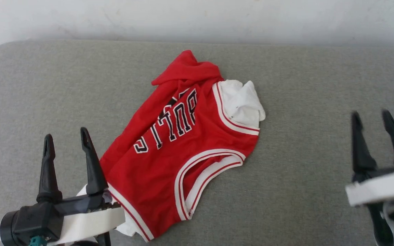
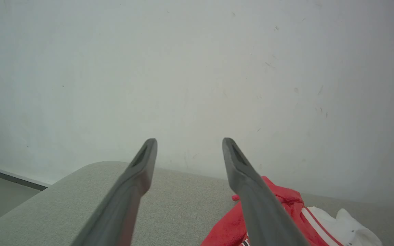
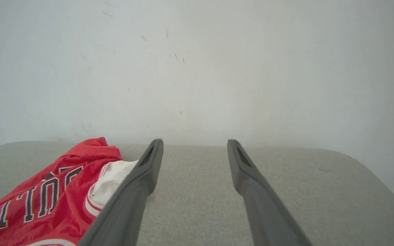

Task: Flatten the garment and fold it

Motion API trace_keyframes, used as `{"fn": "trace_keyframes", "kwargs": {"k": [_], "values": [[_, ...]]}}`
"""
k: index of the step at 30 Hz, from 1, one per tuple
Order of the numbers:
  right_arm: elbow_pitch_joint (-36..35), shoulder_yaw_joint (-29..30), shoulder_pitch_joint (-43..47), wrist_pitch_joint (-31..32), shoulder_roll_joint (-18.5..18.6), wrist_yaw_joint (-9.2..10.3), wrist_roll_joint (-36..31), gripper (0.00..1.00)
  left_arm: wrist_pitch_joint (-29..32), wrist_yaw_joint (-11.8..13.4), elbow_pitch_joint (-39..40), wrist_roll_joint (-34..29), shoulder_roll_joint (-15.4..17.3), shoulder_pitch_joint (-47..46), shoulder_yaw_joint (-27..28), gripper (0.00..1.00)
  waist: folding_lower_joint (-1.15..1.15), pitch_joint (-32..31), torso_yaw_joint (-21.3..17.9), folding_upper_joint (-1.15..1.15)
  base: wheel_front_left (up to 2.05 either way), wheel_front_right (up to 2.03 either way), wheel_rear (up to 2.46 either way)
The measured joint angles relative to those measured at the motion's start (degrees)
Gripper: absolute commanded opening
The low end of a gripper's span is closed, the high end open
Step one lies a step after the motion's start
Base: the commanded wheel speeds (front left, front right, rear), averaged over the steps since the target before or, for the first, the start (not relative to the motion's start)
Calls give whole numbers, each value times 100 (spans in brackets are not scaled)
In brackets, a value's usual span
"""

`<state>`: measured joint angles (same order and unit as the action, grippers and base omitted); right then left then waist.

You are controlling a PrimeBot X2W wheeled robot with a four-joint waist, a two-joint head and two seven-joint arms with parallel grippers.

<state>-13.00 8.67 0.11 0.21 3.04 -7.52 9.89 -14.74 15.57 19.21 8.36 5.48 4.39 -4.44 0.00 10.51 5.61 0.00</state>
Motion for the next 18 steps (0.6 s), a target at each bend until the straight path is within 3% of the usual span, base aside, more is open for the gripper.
{"fn": "trace_keyframes", "kwargs": {"k": [6,12,18], "values": [[158,-669,-1324,1401,4,0,-260,100,0,-208,-56,-92,-136,-73,35,100,0,156,177,0,0,0,0],[1385,-1411,-2544,3220,477,-2,-145,100,1,-368,-171,-86,-207,-260,-29,100,1,375,391,0,0,0,0],[2231,-1945,-2949,4636,849,-1,37,100,1,-480,-279,-9,-231,-394,-82,100,1,552,706,0,0,0,0]]}}
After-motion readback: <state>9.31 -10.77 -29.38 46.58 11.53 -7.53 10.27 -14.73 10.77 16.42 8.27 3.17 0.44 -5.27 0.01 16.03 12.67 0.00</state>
